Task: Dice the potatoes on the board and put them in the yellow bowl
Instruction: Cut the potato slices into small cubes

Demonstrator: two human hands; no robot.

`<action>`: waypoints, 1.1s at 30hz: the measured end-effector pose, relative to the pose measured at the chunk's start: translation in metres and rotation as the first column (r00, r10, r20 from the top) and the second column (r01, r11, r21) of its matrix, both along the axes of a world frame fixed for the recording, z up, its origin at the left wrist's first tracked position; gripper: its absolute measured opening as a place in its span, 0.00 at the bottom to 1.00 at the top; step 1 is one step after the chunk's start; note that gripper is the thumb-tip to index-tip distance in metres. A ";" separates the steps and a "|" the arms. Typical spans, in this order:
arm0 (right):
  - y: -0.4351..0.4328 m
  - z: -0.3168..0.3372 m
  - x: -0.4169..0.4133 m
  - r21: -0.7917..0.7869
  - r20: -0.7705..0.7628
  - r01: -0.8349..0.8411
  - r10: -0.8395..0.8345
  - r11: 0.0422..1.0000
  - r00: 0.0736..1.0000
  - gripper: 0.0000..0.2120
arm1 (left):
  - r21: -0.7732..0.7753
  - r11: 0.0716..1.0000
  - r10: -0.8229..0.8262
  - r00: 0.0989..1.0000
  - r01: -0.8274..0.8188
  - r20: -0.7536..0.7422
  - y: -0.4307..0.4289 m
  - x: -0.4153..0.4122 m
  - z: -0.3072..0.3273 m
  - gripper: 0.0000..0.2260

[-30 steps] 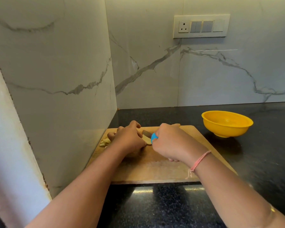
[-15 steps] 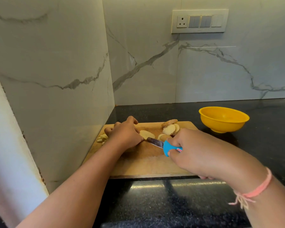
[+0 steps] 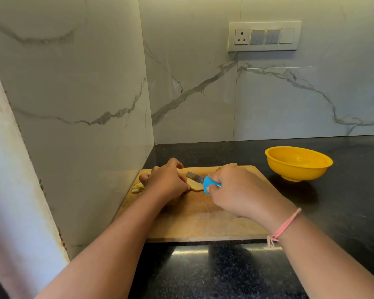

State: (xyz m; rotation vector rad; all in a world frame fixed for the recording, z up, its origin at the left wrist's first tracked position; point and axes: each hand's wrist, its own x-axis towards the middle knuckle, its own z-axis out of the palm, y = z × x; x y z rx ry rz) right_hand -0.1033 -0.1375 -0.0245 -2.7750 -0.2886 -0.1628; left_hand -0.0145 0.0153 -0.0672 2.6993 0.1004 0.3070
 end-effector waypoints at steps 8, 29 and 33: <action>0.007 -0.003 0.008 -0.069 -0.050 -0.021 0.017 0.997 0.999 0.17 | 0.018 0.999 0.034 0.998 -0.035 0.049 -0.002 0.002 -0.002 0.21; -0.025 0.022 -0.046 -0.128 -0.143 -0.034 0.016 0.991 0.990 0.17 | 0.045 0.998 -0.039 0.999 0.038 0.018 -0.004 -0.013 0.006 0.21; -0.021 0.024 -0.017 0.255 -0.100 0.060 -0.036 0.965 0.994 0.12 | 0.031 0.996 -0.079 0.997 0.079 -0.014 -0.001 -0.013 0.010 0.19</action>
